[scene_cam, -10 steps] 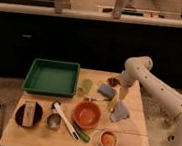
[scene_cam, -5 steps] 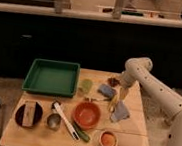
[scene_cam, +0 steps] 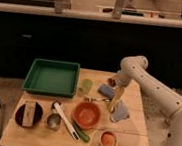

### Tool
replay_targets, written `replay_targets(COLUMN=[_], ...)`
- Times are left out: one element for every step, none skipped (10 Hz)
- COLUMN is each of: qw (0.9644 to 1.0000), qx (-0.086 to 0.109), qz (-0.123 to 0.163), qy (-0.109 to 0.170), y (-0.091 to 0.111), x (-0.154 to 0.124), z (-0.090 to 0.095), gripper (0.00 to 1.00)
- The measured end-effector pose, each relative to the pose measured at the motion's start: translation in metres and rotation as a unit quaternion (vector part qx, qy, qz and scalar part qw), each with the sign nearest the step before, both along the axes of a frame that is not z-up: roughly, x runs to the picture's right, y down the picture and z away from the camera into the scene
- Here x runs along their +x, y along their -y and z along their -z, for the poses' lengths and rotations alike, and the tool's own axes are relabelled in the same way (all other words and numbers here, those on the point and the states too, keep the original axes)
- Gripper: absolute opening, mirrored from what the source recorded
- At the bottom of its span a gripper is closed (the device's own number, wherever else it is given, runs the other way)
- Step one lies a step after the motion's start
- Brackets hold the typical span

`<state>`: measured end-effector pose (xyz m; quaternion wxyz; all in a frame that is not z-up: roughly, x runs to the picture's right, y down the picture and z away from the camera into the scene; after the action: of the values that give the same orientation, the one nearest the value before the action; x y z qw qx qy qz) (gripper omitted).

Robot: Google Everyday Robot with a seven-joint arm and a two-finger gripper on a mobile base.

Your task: Wipe tray with sponge

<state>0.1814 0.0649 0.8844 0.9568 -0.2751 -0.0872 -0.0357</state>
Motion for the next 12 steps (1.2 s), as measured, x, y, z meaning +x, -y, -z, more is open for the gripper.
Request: replay_targets(qw=[1.0, 0.9999, 0.9998, 0.9996, 0.9995, 0.9994, 0.9993, 0.9991, 0.9989, 0.9987, 0.9985, 0.9982], qx=[-0.008, -0.015, -0.021, -0.025, -0.029, -0.03, -0.029, -0.027, -0.026, -0.026, -0.028, -0.03], qz=[-0.002, -0.004, -0.007, -0.009, -0.015, -0.019, -0.024, -0.033, -0.037, -0.042, -0.046, -0.05], qy=[-0.001, -0.002, -0.002, -0.004, -0.004, -0.004, -0.004, -0.007, -0.008, -0.01, -0.012, -0.015], y=[-0.003, -0.006, -0.009, -0.013, -0.016, -0.018, -0.018, -0.018, -0.019, -0.019, -0.021, -0.024], x=[-0.007, -0.015, -0.023, -0.027, -0.034, -0.04, -0.042, -0.042, -0.042, -0.042, -0.042, -0.04], z=[-0.001, -0.003, -0.006, -0.007, -0.01, -0.013, -0.015, -0.019, -0.023, -0.029, -0.035, -0.042], gripper=[0.8, 0.8, 0.8, 0.8, 0.8, 0.8, 0.8, 0.8, 0.8, 0.8, 0.8, 0.8])
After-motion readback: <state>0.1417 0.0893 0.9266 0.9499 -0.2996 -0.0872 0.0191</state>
